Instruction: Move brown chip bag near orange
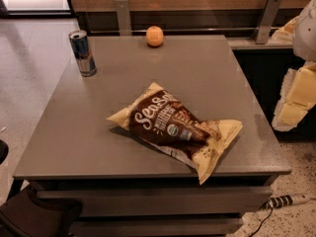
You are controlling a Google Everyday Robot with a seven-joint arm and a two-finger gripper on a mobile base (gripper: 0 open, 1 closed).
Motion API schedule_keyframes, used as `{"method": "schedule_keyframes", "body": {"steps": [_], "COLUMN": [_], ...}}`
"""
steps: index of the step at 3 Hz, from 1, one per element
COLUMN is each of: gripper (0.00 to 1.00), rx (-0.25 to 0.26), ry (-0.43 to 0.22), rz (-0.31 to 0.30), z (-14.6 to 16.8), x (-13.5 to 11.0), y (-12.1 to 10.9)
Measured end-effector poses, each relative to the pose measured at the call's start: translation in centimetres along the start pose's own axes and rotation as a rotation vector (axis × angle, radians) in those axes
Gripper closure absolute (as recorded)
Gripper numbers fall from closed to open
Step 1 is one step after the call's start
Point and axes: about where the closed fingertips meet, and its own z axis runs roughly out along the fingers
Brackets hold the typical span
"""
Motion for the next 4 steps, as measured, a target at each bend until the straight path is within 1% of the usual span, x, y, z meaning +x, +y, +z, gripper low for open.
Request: {"method": "schedule_keyframes", "body": {"steps": [2,3,4], "gripper": [0.0,0.0,0.0], "rx": [-0.005,-0.054,-0.123], "ry": [-0.011,-0.059,-0.053], "rz": [0.004,0.031,0.064], "z": [0.1,1.5,4.5], "x": [-0.2,-1.6,-4.6], "y": [-0.2,-0.7,-0.5]}}
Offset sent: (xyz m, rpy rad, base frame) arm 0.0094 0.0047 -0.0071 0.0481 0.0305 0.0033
